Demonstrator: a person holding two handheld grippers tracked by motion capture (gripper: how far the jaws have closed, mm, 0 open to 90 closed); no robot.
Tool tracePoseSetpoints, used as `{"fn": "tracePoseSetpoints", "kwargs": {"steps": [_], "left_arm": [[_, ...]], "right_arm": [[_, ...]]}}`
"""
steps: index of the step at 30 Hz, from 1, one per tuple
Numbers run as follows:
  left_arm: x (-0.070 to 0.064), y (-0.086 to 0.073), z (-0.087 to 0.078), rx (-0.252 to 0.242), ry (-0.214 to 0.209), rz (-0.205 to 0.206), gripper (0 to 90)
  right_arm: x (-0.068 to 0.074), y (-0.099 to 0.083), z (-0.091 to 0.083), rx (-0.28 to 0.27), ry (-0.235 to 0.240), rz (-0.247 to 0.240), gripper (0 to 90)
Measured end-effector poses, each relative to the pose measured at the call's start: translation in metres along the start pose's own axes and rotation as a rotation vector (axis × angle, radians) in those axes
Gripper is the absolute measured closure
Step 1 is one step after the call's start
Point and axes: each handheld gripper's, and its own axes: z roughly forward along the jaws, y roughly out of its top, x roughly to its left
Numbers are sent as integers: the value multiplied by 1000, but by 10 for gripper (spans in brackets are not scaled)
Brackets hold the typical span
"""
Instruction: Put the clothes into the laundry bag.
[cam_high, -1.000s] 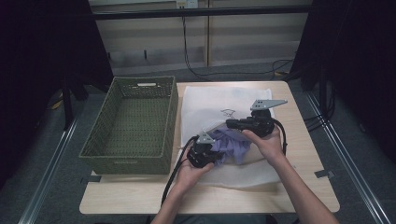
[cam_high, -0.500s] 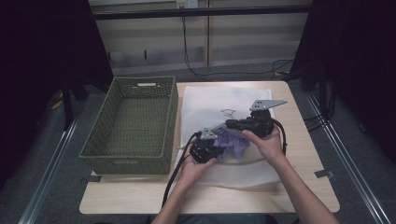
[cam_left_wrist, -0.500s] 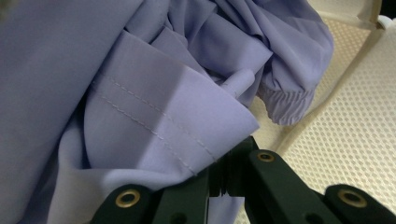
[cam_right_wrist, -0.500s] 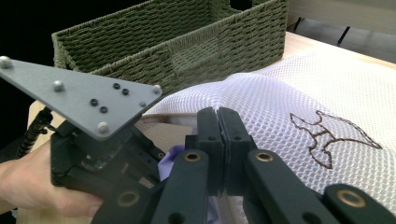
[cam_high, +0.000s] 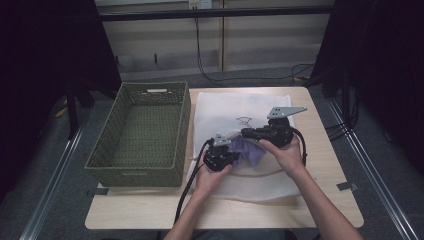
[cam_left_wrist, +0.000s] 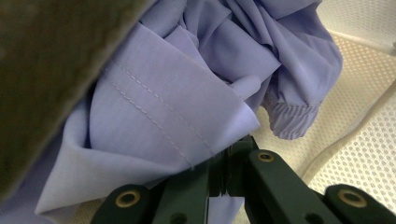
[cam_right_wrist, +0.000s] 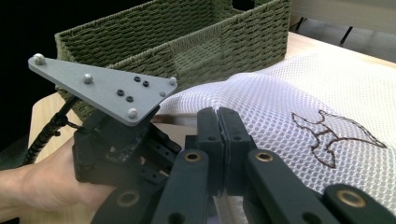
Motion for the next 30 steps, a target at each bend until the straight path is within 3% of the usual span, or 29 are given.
{"fn": "tracePoseSetpoints", "kwargs": {"steps": [3,5,9,11,12,15,30], "left_arm": [[-2,1,0,-21,28,-4,891],[-2,2,1,-21,34,6,891],[-1,2,4,-32,39,-11,892],[-5,2,6,-34,79,-10,891],[-7,2,7,-33,80,5,890],[-9,3,11,-51,68,-22,890],[-5,2,18,-103,104,-36,891]], "right_arm": [[0,0,0,1,3,-5,892],[0,0,0,1,5,-4,892],[0,0,1,3,4,-6,893],[0,0,1,3,5,-7,892],[0,0,1,5,8,-8,893],[1,0,1,5,10,-7,892],[1,0,2,13,10,-15,893]]}}
